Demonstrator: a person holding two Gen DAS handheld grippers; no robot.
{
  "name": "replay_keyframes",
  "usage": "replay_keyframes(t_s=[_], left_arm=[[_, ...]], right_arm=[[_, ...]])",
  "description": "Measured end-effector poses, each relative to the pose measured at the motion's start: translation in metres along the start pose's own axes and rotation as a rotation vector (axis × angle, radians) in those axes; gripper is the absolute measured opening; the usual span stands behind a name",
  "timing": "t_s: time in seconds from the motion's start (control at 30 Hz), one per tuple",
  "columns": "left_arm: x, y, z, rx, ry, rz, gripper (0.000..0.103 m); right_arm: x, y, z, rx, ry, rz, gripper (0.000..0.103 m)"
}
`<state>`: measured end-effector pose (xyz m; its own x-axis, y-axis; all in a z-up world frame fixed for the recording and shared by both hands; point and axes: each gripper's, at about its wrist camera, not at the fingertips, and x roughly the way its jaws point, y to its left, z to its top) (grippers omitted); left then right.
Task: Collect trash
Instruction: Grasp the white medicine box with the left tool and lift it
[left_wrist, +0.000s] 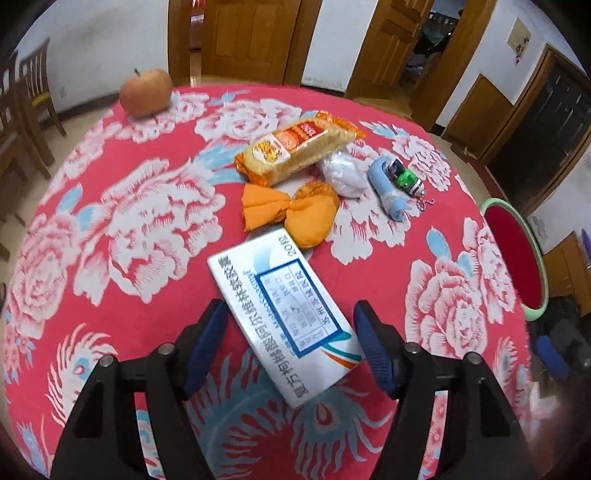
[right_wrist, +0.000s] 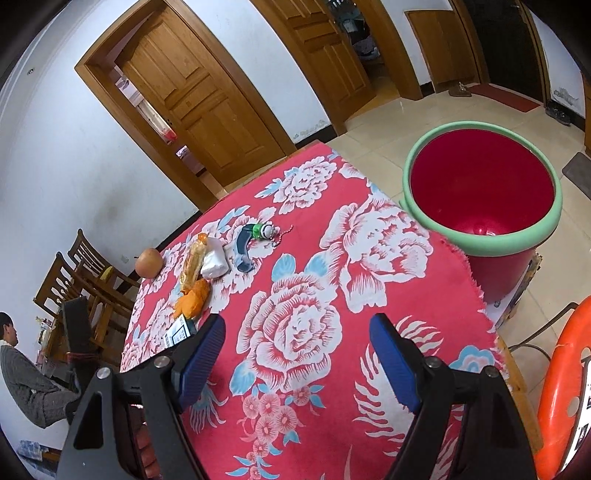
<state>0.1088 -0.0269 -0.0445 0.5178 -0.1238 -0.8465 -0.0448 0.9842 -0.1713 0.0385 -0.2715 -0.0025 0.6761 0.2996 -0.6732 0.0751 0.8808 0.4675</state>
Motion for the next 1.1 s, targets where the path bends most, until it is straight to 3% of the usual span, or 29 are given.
replay_keyframes(t_s=[0.4,0.7,0.87,1.1], left_arm=[[-0.016,0.018,-0.005,0.018,-0.039,-0.024,0.059],[-0.047,0.066,0.02,-0.008,-0.147,0.06,0.058],[-0.049,0.089,0.034,-0.015,-0.18,0.109,0.059],[-0.034,0.112,0.037,-0.049,-0.178,0.092,0.059]], right_arm=[[-0.001,0.014,0.0,-0.032,-0.003,0.004,0.082],[0.003,0.053,0.003,-0.113,0.004,0.014,0.082],[0.022,0.082,0.003,-0.159,0.032,0.012,0.082],[0.065,0.115,0.004,-0.207,0.075,-0.006,0.074]])
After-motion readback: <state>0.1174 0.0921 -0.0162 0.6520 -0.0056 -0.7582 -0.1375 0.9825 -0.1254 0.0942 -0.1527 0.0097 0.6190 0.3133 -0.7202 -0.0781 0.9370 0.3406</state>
